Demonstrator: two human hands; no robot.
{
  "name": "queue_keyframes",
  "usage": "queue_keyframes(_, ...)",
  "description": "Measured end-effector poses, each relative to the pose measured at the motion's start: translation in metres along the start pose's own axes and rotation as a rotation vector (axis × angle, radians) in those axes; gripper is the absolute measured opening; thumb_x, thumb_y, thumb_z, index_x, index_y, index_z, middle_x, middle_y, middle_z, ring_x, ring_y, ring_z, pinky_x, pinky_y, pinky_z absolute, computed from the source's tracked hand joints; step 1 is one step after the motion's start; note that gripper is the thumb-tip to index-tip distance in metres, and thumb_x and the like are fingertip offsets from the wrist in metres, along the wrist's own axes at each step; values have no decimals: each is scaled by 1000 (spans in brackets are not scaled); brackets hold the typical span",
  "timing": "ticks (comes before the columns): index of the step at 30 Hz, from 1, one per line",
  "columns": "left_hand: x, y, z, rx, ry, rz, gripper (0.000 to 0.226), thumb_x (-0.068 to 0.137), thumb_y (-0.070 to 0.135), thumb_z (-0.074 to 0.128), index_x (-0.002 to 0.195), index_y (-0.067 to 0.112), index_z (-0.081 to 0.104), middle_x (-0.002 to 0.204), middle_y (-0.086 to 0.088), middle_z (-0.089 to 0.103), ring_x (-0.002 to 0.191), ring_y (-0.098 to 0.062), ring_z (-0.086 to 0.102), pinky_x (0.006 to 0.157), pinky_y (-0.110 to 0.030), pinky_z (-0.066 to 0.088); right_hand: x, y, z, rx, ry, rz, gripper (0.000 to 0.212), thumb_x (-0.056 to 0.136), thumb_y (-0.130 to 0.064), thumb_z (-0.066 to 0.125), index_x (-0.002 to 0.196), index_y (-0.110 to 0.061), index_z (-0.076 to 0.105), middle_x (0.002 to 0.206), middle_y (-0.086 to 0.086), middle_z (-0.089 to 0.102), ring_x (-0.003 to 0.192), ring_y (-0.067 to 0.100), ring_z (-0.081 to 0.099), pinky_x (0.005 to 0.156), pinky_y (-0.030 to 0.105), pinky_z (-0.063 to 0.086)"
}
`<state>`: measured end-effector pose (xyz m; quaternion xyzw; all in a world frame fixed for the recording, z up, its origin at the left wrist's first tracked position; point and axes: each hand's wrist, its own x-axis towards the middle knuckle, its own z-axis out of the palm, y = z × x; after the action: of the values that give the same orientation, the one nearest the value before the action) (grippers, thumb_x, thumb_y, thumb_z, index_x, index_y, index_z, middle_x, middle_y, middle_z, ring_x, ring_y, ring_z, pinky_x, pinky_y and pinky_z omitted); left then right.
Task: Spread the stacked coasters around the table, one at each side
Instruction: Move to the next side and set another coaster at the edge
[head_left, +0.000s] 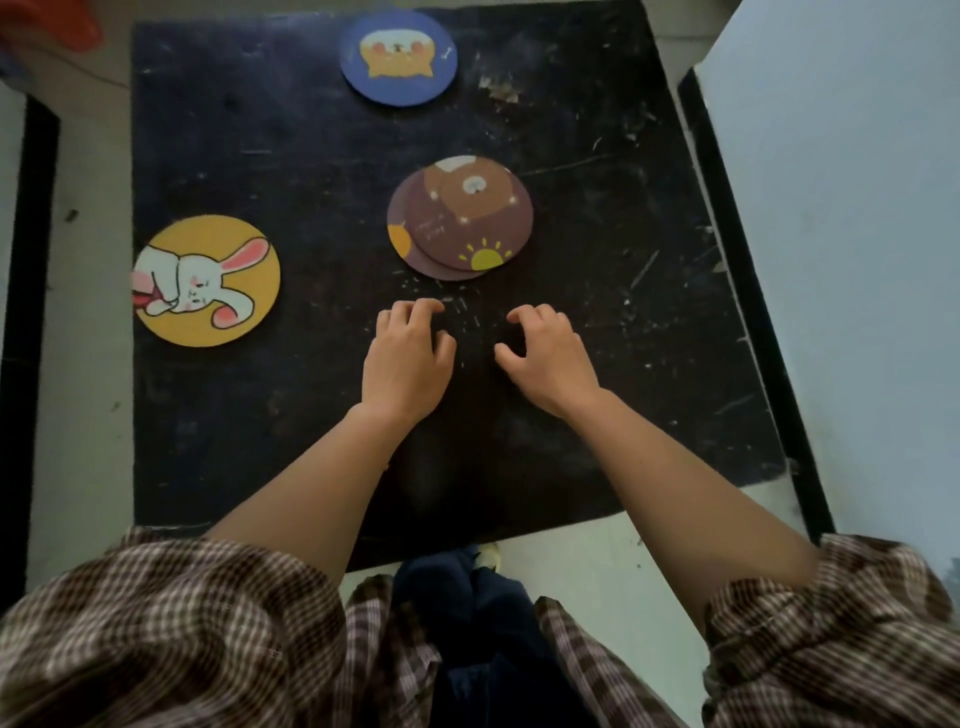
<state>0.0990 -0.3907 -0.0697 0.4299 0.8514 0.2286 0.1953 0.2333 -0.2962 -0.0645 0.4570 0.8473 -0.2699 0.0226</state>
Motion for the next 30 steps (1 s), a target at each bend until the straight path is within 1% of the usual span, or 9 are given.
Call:
queue_keyframes(5, 40, -3, 4, -36, 25, 2, 37, 90, 19, 52, 126, 15, 50, 129, -9, 50, 118, -23, 42, 85, -27, 37, 39, 4, -2, 75, 26, 39, 43, 88, -32, 55, 126, -12, 49, 124, 9, 53, 115, 24, 46, 92, 42, 45)
queue_keyframes(10, 81, 3, 8, -139, 66, -95, 39, 89, 19, 52, 128, 13, 50, 130, -11, 46, 122, -24, 40, 92, -24, 31, 75, 5, -7, 236, 91, 130, 46, 87, -31, 58, 126, -9, 49, 123, 9, 51, 114, 22, 47, 87, 30, 41)
queue_keyframes(12, 96, 5, 8, -178, 103, -171, 42, 89, 21, 53, 130, 13, 48, 133, -12, 45, 123, -23, 40, 93, -23, 31, 87, 2, -10, 367, 123, 207, 48, 86, -30, 59, 128, -8, 47, 124, 8, 51, 113, 21, 50, 89, 31, 44)
queue_keyframes(15, 113, 9, 6, -228, 147, -306, 48, 88, 21, 56, 134, 12, 46, 135, -13, 45, 122, -23, 44, 93, -24, 32, 103, -5, -15, 582, 167, 362, 51, 85, -27, 60, 130, -9, 46, 120, 6, 54, 103, 17, 54, 83, 28, 45)
queue_keyframes(19, 131, 18, 4, -379, 164, -487, 52, 85, 21, 61, 134, 14, 46, 131, -11, 48, 108, -15, 53, 91, -26, 45, 118, -12, -18, 892, 200, 662, 54, 84, -24, 62, 133, -9, 46, 112, 4, 60, 92, 13, 58, 72, 23, 45)
queue_keyframes(21, 138, 20, 3, -460, 166, -558, 53, 84, 21, 64, 133, 16, 45, 130, -9, 51, 105, -13, 54, 89, -27, 49, 123, -12, -19, 998, 182, 745, 52, 83, -22, 64, 131, -9, 48, 109, 6, 62, 88, 14, 60, 69, 24, 47)
queue_keyframes(23, 142, 21, 2, -532, 170, -631, 54, 83, 21, 67, 132, 17, 46, 126, -6, 55, 104, -12, 55, 84, -25, 49, 125, -11, -20, 1012, 158, 762, 45, 82, -22, 65, 125, -10, 54, 108, 8, 65, 88, 15, 62, 69, 26, 50)
queue_keyframes(26, 143, 21, -1, -581, 158, -676, 52, 81, 19, 70, 129, 15, 51, 113, -1, 62, 93, -8, 56, 76, -21, 46, 127, -9, -19, 966, 97, 704, 33, 83, -24, 65, 112, -11, 60, 102, 5, 66, 88, 16, 62, 72, 28, 53)
queue_keyframes(30, 133, 20, -5, -742, 37, -697, 40, 78, 20, 67, 117, 19, 59, 103, 0, 67, 88, -11, 64, 71, -24, 54, 126, -3, -22, 796, 66, 542, 14, 87, -18, 59, 101, -17, 54, 101, 4, 62, 91, 17, 62, 82, 39, 56)
